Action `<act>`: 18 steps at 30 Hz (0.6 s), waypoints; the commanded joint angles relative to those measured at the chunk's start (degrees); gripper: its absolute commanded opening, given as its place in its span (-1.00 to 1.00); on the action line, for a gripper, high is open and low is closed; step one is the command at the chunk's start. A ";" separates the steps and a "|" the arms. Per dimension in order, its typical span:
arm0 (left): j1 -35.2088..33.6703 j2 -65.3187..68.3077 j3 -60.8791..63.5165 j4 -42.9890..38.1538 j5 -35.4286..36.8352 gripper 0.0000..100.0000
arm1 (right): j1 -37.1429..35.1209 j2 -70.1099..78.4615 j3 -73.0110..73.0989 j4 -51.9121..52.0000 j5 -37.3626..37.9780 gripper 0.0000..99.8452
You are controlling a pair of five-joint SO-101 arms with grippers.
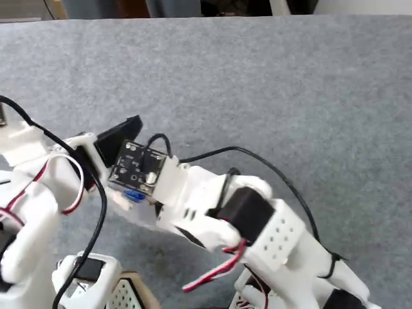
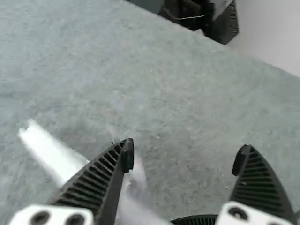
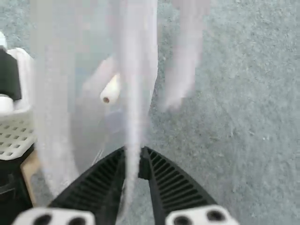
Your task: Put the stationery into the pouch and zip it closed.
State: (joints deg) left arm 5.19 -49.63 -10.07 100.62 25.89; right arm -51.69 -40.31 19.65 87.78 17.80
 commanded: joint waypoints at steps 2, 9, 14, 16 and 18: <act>0.66 -0.35 -6.90 0.26 -1.93 -0.30 | 5.19 -0.84 -6.64 4.92 1.32 -0.98; -9.19 -0.35 -8.04 0.26 -20.84 -0.30 | 10.99 -0.66 -11.91 10.73 3.78 -0.98; -18.95 -0.35 -5.49 0.26 -33.32 -0.30 | 15.56 -0.48 -13.93 11.25 2.99 -0.98; -22.20 -0.35 -5.23 0.26 -36.31 -0.30 | 17.93 -0.48 -14.99 11.08 -0.26 -0.98; -24.57 -0.35 -4.44 0.26 -37.36 -0.30 | 20.66 -0.40 -16.13 11.08 -2.20 -0.98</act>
State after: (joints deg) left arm -15.82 -50.42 -15.43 100.62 -8.84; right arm -34.73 -40.40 7.34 98.95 18.42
